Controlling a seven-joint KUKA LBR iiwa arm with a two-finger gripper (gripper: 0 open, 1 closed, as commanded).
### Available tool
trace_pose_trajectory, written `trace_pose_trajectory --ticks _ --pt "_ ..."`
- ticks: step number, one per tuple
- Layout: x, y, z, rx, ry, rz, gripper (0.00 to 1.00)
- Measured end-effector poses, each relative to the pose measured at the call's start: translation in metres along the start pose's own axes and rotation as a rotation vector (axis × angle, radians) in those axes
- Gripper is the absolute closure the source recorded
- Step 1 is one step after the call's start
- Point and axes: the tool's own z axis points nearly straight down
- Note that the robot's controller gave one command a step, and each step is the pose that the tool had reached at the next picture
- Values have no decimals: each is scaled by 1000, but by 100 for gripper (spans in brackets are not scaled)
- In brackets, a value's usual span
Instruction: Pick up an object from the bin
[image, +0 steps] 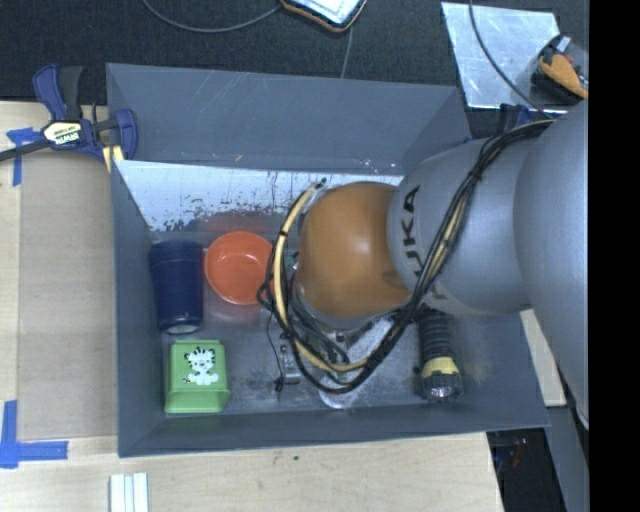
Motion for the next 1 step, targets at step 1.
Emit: trace_pose_trajectory --ticks 1 --pt "-2 -1 -4 -1 -8 4 0"
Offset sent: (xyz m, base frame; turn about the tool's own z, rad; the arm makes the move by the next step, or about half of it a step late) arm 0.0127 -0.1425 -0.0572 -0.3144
